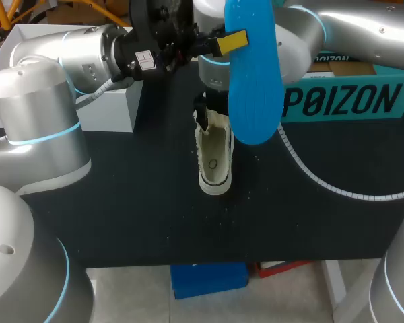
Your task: Take the shoe out of the shoebox, open the shoe tongue, remove and reinsert the insole, then place the shoe into the shoebox
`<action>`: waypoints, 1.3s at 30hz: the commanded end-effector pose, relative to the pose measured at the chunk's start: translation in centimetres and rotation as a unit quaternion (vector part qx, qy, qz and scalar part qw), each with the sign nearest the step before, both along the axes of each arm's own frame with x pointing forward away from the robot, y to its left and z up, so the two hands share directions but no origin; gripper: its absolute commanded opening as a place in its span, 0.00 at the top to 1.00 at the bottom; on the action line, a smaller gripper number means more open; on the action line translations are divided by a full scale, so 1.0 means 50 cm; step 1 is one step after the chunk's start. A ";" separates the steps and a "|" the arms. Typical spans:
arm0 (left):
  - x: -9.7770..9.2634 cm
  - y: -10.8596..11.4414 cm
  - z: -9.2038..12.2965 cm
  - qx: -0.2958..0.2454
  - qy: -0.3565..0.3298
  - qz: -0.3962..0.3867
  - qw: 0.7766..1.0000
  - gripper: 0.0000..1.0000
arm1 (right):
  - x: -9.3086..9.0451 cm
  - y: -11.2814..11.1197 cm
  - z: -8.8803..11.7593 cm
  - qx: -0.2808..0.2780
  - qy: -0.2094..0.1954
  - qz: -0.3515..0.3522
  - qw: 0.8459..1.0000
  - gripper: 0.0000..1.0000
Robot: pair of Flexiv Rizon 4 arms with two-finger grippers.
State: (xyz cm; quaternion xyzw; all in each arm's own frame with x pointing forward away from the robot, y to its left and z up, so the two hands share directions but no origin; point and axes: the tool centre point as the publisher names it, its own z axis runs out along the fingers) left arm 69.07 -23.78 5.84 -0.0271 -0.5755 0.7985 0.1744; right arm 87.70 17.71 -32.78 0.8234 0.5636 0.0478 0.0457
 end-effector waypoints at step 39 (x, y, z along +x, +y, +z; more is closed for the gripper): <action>-0.001 0.001 -0.002 0.000 -0.001 -0.001 1.000 1.00 | -0.073 -0.057 0.198 0.481 -0.118 0.154 0.855 0.00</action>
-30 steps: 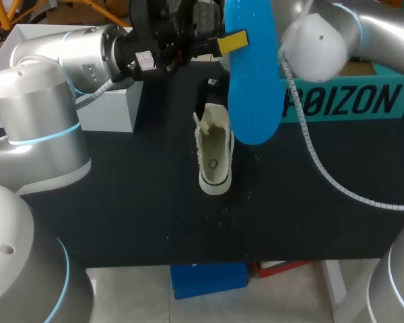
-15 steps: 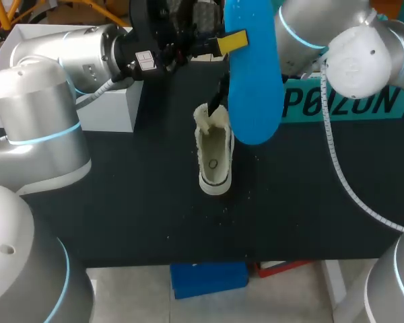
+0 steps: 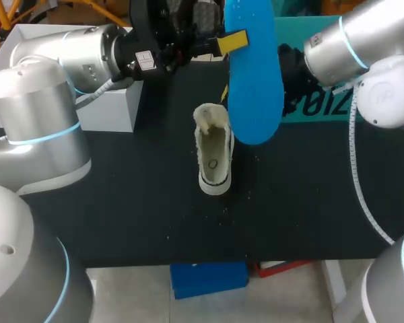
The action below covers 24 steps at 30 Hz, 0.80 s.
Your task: Take the shoe out of the shoebox, open the shoe tongue, remove and reinsert the insole, then place the shoe into the shoebox
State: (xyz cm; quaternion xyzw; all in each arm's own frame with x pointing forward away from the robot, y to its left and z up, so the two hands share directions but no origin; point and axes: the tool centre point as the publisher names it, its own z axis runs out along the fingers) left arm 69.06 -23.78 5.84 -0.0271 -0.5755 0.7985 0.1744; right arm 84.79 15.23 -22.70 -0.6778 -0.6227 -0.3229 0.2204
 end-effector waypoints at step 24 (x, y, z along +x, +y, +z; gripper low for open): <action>0.013 -0.012 -0.104 0.069 -0.242 0.055 0.966 1.00 | -0.019 -0.006 0.025 0.178 -0.033 -0.016 0.983 0.00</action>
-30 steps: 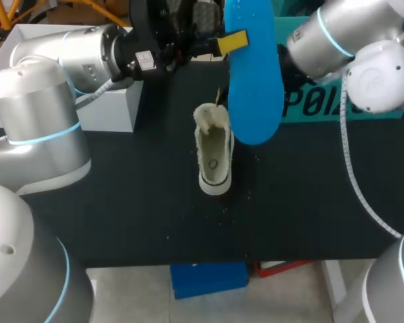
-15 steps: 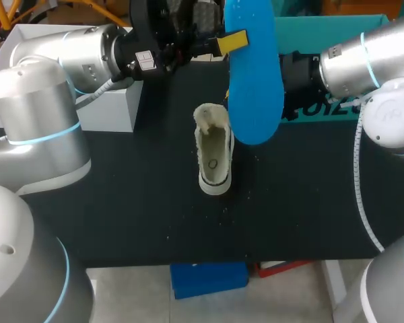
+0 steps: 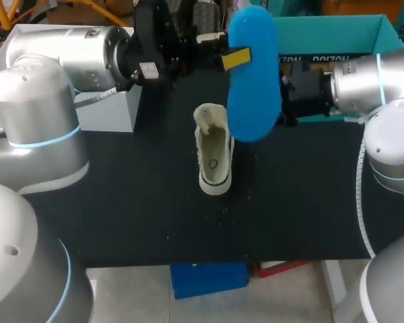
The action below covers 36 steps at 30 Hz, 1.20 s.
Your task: Take the shoe out of the shoebox, open the shoe tongue, remove and reinsert the insole, then place the shoe into the shoebox
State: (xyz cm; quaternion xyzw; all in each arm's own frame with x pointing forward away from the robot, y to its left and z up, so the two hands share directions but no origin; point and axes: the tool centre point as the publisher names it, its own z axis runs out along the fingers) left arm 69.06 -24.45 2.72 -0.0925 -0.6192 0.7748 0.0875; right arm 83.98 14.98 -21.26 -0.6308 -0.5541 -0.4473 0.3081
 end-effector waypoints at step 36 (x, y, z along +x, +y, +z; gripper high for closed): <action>-0.092 -0.008 -0.170 0.093 -0.366 0.047 0.925 1.00 | -0.003 -0.001 -0.004 0.009 -0.003 0.000 1.000 0.00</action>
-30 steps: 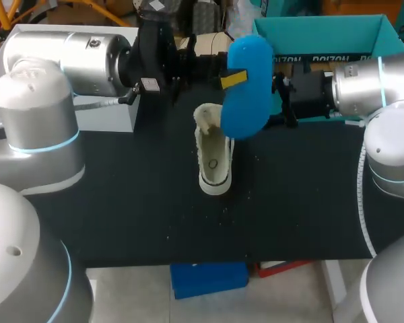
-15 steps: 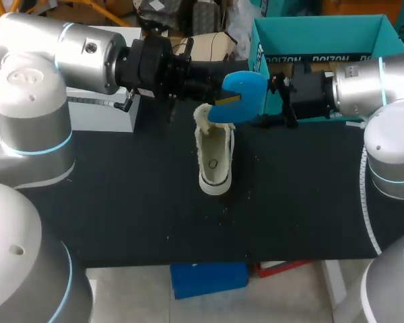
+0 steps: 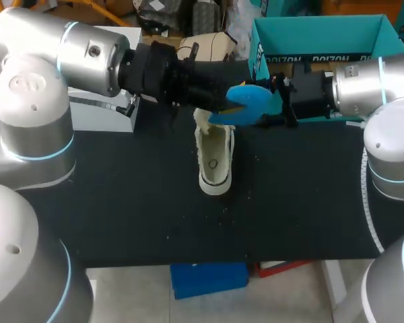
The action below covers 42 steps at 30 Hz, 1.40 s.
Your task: Take the shoe out of the shoebox, open the shoe tongue, remove and reinsert the insole, then place the shoe into the shoebox
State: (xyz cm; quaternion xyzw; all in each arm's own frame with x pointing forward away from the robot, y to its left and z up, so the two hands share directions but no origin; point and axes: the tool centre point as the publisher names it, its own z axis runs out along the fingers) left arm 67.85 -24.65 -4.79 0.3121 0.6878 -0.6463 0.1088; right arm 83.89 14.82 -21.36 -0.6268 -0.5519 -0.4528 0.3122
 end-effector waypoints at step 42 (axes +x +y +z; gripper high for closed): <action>-0.197 0.064 -0.307 -0.087 -0.357 -0.033 0.929 1.00 | -0.001 0.003 -0.002 0.001 -0.001 -0.001 1.000 0.00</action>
